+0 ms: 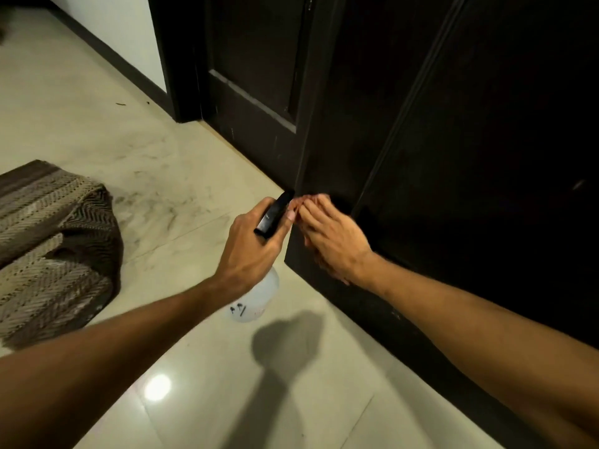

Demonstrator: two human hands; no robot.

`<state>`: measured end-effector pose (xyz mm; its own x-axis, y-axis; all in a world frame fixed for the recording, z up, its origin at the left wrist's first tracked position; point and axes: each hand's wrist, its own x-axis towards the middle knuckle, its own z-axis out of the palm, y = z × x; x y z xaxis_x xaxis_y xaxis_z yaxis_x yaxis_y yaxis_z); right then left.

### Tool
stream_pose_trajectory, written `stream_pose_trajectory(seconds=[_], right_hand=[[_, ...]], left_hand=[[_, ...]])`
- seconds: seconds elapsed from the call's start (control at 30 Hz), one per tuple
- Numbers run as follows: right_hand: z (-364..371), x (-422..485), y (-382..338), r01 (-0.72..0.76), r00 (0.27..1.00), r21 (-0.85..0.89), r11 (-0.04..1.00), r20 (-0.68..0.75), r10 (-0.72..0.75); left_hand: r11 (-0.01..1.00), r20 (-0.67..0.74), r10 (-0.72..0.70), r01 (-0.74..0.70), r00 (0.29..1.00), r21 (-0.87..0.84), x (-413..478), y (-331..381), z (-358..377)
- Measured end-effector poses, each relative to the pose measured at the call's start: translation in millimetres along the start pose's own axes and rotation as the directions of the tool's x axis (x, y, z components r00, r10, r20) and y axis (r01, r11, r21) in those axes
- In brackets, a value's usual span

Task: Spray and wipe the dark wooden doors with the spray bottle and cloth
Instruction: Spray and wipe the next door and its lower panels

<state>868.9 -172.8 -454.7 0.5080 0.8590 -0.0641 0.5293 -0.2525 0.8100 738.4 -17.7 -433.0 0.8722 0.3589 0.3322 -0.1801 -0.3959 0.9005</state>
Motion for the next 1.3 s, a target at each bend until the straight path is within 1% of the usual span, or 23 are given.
stream_pose_trajectory(seconds=[0.07, 0.1, 0.17, 0.2, 0.23, 0.27, 0.37, 0.47, 0.5, 0.53, 0.6, 0.63, 0.7, 0.77, 0.83, 0.87, 0.9, 0.93, 1.03, 1.07, 1.13, 1.2, 1.3], right_hand=[[-3, 5, -2, -0.103, 0.993, 0.01, 0.995, -0.051, 0.103], [0, 7, -11, -0.082, 0.996, -0.022, 0.996, -0.029, 0.081], [22, 0, -43, 0.091, 0.993, -0.058, 0.994, 0.081, -0.086], [34, -9, -61, 0.161, 0.979, -0.035, 0.986, 0.132, -0.155], [45, -17, -73, 0.19, 0.968, -0.001, 0.982, 0.169, -0.187], [49, -24, -75, 0.185, 0.97, 0.011, 0.983, 0.161, -0.184], [31, -44, -46, 0.068, 0.997, 0.01, 0.998, 0.045, -0.068], [18, -76, -7, -0.113, 0.993, -0.001, 0.994, -0.025, 0.113], [17, -89, -3, -0.129, 0.991, -0.002, 0.992, -0.024, 0.128], [21, -103, -5, -0.08, 0.997, 0.001, 0.997, -0.006, 0.08], [37, -135, -24, 0.116, 0.992, 0.008, 0.993, 0.05, -0.116], [44, -149, -32, 0.217, 0.972, 0.018, 0.976, 0.084, -0.217], [47, -168, -39, 0.305, 0.948, 0.014, 0.952, 0.094, -0.305], [50, -157, -38, 0.254, 0.967, -0.034, 0.967, 0.032, -0.253], [53, -127, -35, 0.104, 0.993, 0.008, 0.995, -0.054, -0.104], [53, -111, -33, 0.04, 0.997, 0.036, 0.999, -0.065, -0.037], [54, -98, -36, 0.018, 0.999, 0.033, 0.999, -0.031, -0.017], [61, -92, -44, 0.031, 0.999, 0.002, 1.0, 0.007, -0.031], [88, -86, -84, 0.232, 0.964, -0.034, 0.972, 0.14, -0.225], [95, -81, -93, 0.256, 0.955, -0.035, 0.966, 0.162, -0.248], [89, -60, -94, 0.167, 0.983, -0.062, 0.984, 0.089, -0.162], [72, -34, -86, 0.069, 0.997, -0.026, 0.997, 0.018, -0.069], [73, -24, -92, 0.089, 0.994, 0.043, 0.995, 0.053, -0.091]], left_hand=[[1.0, 0.005, -0.006, 0.006, 1.0, -0.006, 0, 0, 1], [1.0, 0.007, -0.001, 0.001, 1.0, -0.004, 0, 1, 2], [1.0, 0.017, 0.005, -0.005, 1.0, 0.012, -2, 0, 6], [1.0, 0.021, 0.004, -0.005, 1.0, 0.018, -3, 0, 8], [1.0, 0.028, 0.003, -0.003, 1.0, 0.018, -5, 0, 9], [1.0, 0.039, 0.003, -0.003, 0.999, 0.015, -6, -1, 11], [1.0, 0.094, 0.003, -0.002, 0.996, -0.008, -13, -1, 18], [1.0, 0.14, 0.003, 0.001, 0.99, -0.03, -20, 2, 27], [0.999, 0.148, -0.001, 0.007, 0.989, -0.034, -21, 3, 30], [0.999, 0.156, -0.006, 0.012, 0.988, -0.039, -22, 4, 34], [0.999, 0.184, -0.003, 0.01, 0.983, -0.039, -26, 7, 42], [0.999, 0.196, 0.0, 0.008, 0.981, -0.038, -28, 7, 45], [0.999, 0.225, 0.007, 0.003, 0.974, -0.043, -33, 6, 49], [0.999, 0.234, 0.011, 0.0, 0.972, -0.047, -35, 3, 54], [1.0, 0.221, 0.0, 0.005, 0.975, -0.02, -35, -3, 60], [1.0, 0.221, 0.0, 0.002, 0.975, -0.008, -35, -5, 63], [1.0, 0.227, -0.002, 0.002, 0.974, 0.002, -36, -7, 66], [1.0, 0.233, -0.012, 0.009, 0.972, 0.01, -37, -9, 70], [0.999, 0.22, -0.033, 0.029, 0.975, 0.021, -36, -12, 74], [0.999, 0.207, -0.036, 0.033, 0.978, 0.016, -35, -14, 74], [0.999, 0.195, -0.027, 0.022, 0.98, 0.026, -31, -17, 72], [0.998, 0.225, 0.001, -0.015, 0.974, 0.061, -28, -20, 66], [0.998, 0.243, -0.014, -0.003, 0.97, 0.07, -27, -24, 57]])
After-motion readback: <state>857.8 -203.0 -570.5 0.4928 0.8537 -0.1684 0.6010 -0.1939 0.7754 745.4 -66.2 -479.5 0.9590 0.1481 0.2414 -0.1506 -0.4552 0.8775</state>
